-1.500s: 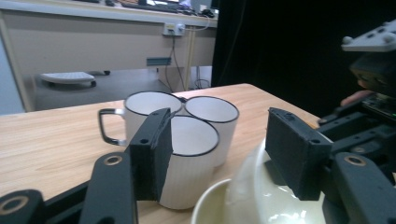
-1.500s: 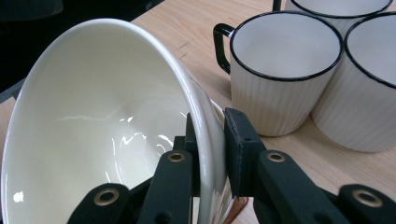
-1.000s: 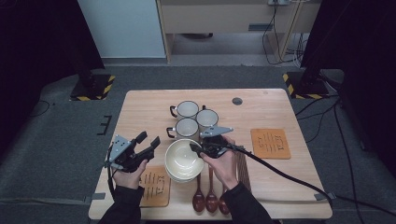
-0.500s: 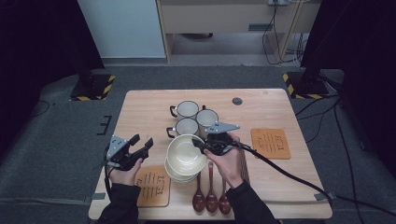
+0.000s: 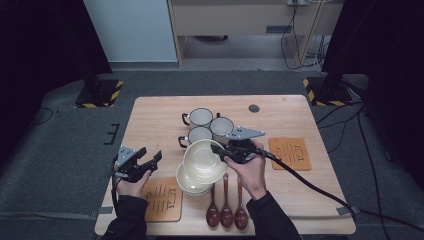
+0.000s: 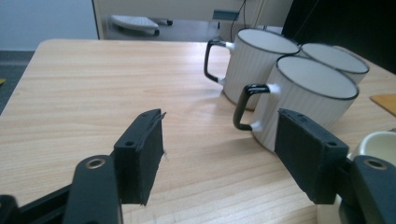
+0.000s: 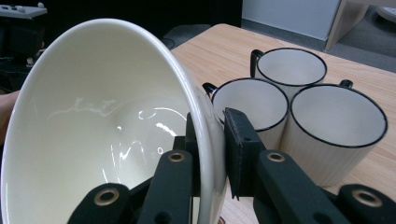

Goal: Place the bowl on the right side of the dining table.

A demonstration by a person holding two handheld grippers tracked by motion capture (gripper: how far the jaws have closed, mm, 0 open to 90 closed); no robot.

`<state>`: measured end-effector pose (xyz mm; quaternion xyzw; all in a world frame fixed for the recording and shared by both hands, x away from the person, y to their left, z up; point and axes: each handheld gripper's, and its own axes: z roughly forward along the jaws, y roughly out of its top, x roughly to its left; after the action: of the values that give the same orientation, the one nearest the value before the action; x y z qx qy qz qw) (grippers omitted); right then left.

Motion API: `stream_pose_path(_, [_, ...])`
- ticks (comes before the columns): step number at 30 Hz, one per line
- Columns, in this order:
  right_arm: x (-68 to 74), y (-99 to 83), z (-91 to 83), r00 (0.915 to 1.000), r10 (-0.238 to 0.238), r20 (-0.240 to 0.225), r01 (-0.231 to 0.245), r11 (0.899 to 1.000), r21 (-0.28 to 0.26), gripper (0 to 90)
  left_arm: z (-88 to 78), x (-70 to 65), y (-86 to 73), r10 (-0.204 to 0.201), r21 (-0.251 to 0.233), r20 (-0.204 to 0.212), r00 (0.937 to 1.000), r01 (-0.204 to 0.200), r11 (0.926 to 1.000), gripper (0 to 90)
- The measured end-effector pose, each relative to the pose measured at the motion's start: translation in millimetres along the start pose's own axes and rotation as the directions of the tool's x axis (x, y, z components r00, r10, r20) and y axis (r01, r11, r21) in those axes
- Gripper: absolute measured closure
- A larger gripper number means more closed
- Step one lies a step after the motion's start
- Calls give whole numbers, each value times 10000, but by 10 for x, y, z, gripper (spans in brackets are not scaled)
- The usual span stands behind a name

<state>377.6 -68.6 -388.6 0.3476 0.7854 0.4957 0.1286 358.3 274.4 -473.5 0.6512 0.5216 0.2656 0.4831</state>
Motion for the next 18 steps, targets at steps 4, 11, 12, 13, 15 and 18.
stream_pose_path(4, [-47, -2, -55, 9999, 88, 116, -87, 9999, -94, 807, 33, 48, -37, 8, 302, -176, 9998, -3, 9995, 297])
stream_pose_path(11, [-127, -4, -141, 9994, 174, 297, -168, 9997, -181, 807, 84, 110, -97, 177, 896, -519, 9985, -130, 9959, 290])
stream_pose_path(12, [-137, -6, -152, 9992, 190, 345, -184, 9997, -185, 807, 92, 113, -105, 192, 920, -546, 9983, -142, 9957, 289])
stream_pose_path(13, [-149, -7, -164, 9991, 173, 381, -166, 9997, -195, 806, 101, 116, -112, 196, 974, -547, 9983, -142, 9951, 288])
stream_pose_path(15, [-172, -12, -190, 9987, 224, 465, -215, 9996, -195, 807, 118, 124, -128, 262, 1077, -586, 9979, -198, 9940, 286])
stream_pose_path(18, [-213, -21, -225, 9981, 224, 581, -214, 9996, -193, 806, 154, 145, -167, 364, 1334, -671, 9971, -272, 9907, 285])
